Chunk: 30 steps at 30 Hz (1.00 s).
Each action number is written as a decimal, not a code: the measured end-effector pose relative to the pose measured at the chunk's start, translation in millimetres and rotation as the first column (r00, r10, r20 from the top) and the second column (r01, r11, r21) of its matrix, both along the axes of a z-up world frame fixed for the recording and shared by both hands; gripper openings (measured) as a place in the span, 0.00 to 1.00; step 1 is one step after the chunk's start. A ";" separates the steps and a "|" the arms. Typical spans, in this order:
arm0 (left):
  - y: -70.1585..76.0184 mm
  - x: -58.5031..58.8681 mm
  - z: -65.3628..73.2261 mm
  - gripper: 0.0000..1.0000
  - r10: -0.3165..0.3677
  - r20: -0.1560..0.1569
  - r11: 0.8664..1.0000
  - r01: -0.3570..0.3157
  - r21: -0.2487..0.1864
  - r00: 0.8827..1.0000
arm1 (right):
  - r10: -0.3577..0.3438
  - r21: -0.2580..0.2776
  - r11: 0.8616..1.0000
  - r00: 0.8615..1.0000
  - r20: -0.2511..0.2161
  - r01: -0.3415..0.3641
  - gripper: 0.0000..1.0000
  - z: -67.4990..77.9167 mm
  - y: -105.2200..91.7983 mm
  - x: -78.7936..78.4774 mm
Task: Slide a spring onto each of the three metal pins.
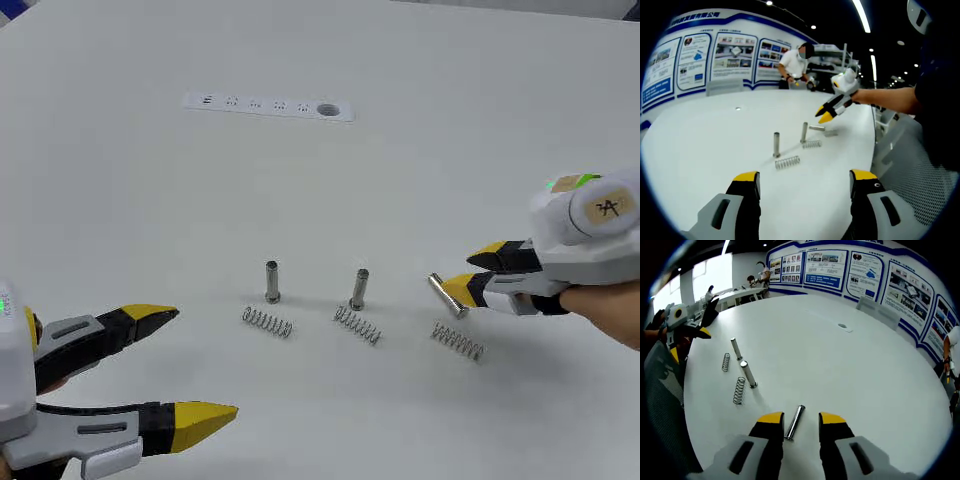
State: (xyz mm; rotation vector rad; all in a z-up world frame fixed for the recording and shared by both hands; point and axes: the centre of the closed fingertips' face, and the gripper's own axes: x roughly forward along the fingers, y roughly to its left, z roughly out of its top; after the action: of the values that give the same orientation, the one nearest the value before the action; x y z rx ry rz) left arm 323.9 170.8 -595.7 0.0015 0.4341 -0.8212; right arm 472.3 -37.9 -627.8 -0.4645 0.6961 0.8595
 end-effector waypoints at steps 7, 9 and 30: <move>0.4 -0.6 -1.0 0.73 -0.001 -0.003 1.000 0.001 0.000 1.000 | -0.025 -0.016 1.000 0.999 -0.032 0.024 0.25 -8.5 4.1 6.2; 0.4 -0.9 -1.6 0.73 -0.001 -0.005 1.000 0.001 -0.001 1.000 | -0.032 -0.020 0.999 0.999 -0.041 0.031 0.23 -10.7 4.9 7.6; -0.6 -1.2 -5.4 0.72 -0.005 -0.014 1.000 0.005 -0.005 1.000 | -0.114 -0.051 0.993 0.984 -0.137 0.108 0.13 -29.9 7.2 11.3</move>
State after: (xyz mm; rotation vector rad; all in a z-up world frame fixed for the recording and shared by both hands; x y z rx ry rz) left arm 322.7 170.2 -601.1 -0.0077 0.4453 -0.8278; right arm 483.6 -30.7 -657.6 -0.4024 0.8630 0.7775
